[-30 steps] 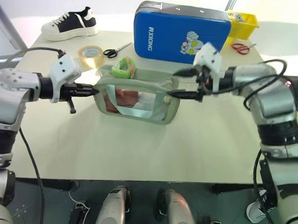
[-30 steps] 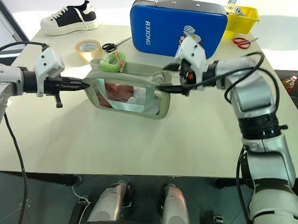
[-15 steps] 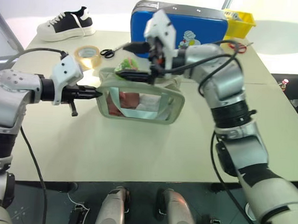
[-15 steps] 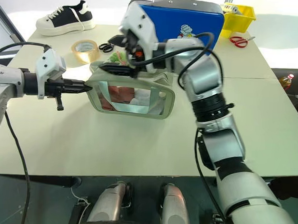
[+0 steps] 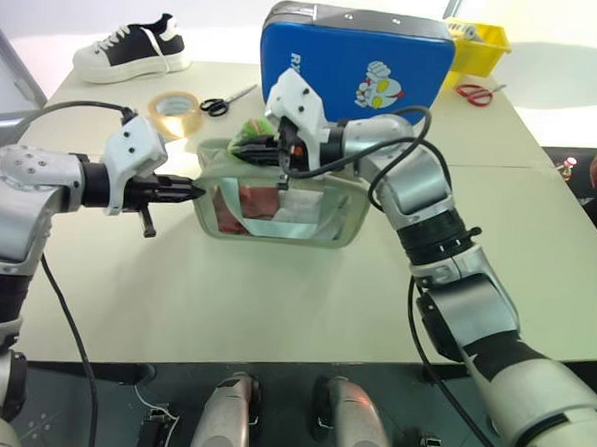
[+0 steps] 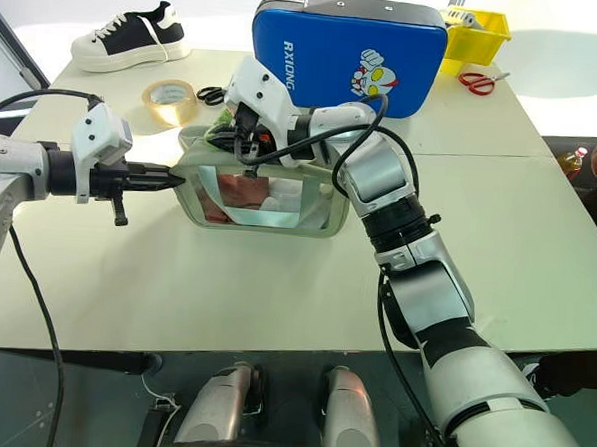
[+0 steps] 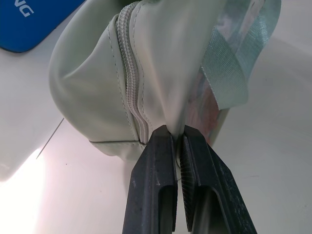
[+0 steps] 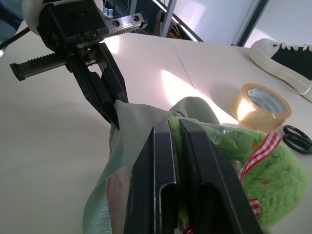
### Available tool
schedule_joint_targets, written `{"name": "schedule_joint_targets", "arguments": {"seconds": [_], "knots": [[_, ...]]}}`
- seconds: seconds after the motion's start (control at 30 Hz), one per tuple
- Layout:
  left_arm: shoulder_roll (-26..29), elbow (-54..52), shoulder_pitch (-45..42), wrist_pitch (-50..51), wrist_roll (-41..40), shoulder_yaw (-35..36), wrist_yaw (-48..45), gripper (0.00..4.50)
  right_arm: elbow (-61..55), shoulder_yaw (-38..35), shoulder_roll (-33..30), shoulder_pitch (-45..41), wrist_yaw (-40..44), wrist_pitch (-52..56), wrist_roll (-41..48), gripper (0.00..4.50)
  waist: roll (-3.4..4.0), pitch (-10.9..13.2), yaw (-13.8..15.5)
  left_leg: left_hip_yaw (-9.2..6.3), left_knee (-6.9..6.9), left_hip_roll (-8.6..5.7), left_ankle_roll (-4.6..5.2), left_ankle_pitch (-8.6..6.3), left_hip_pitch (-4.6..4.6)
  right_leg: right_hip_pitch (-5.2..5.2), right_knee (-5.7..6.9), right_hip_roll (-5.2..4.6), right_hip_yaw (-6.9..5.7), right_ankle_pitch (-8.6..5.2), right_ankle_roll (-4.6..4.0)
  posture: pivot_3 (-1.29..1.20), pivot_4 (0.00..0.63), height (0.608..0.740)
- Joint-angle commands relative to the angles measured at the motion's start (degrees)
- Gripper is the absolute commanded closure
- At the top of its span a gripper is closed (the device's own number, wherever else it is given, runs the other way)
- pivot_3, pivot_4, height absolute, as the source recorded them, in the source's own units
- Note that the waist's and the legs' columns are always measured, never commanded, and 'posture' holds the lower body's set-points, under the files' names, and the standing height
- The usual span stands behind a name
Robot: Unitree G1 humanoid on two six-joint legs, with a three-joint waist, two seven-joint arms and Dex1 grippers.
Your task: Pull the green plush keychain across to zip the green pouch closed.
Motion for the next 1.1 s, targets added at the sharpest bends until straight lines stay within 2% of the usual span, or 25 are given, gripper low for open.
{"name": "schedule_joint_targets", "arguments": {"seconds": [0.03, 0.27, 0.53, 0.67, 0.73, 0.9, 1.0, 1.1], "knots": [[-0.05, -0.52, -1.14, -0.74, -0.23, 0.51, 0.11, 4.5, -2.07, -3.65, -2.96, -2.34, 0.0, 0.72, 0.78, 4.4, 0.0, 0.0, 0.1, 0.0, 0.0, 0.0, 0.0, 0.0, 0.0, 0.0, 0.0, 0.0, 0.0, 0.0, 0.0, 0.0, 0.15, 0.74], [0.28, -0.29, -0.6, -0.55, -0.56, 0.95, -0.11, 4.5, -12.03, -10.3, -14.18, -0.55, -0.09, 10.32, 4.18, 4.4, 0.01, 0.01, 0.07, -0.02, -0.01, -0.01, 0.0, -0.01, -0.02, -0.01, -0.03, -0.03, 0.0, 0.0, -0.01, 0.0, 0.15, 0.74], [0.67, 0.24, -0.52, 0.1, -0.95, 1.11, 0.08, 4.5, -19.9, -12.83, -28.64, 12.29, -2.73, 11.0, -0.03, 4.4, 0.02, 0.01, 0.08, -0.01, -0.05, 0.0, 0.0, -0.03, -0.02, 0.0, -0.22, -0.05, 0.0, -0.1, -0.17, 0.0, 0.15, 0.74], [0.87, 0.44, -1.13, 0.63, -1.08, 0.87, -0.27, 4.5, -22.43, -11.92, -32.87, 19.19, -4.07, 8.48, -2.68, 4.4, 0.02, 0.01, 0.1, 0.01, -0.06, 0.01, 0.0, -0.03, -0.03, -0.01, -0.26, -0.05, 0.0, -0.1, -0.17, 0.0, 0.15, 0.74], [0.9, 0.39, -1.34, 0.64, -0.98, 0.48, -0.6, 4.5, -24.69, -10.03, -32.24, 23.66, -5.35, 6.95, -3.86, 4.4, 0.01, 0.01, 0.11, 0.01, -0.06, 0.01, 0.0, -0.03, -0.02, 0.0, -0.27, -0.04, 0.0, -0.11, -0.16, 0.0, 0.15, 0.74], [0.44, 1.19, -3.07, 0.95, -0.67, -0.45, -0.96, 4.5, -25.2, -6.04, -21.62, 30.77, -12.05, 7.26, -4.01, 4.4, -0.01, 0.0, 0.05, 0.01, -0.07, 0.08, 0.0, -0.02, 0.0, 0.05, -0.36, 0.02, -0.01, -0.11, -0.17, 0.0, 0.15, 0.74], [0.04, 1.92, -3.96, 0.61, -0.26, -1.12, -1.0, 4.5, -20.97, -3.97, -16.63, 31.64, -15.0, 5.12, -5.69, 4.4, -0.01, -0.01, 0.03, 0.01, -0.07, 0.07, 0.01, -0.02, -0.01, 0.07, -0.36, 0.03, -0.01, -0.1, -0.17, 0.0, 0.15, 0.74], [-0.08, 1.81, -4.14, 0.58, -0.33, -1.29, -0.97, 4.5, -17.19, -3.74, -15.67, 30.96, -15.3, 3.19, -7.03, 4.4, -0.07, -0.04, 0.0, 0.01, -0.07, 0.06, 0.02, -0.02, 0.02, 0.11, -0.38, 0.04, -0.01, -0.1, -0.17, 0.0, 0.15, 0.74]]}}
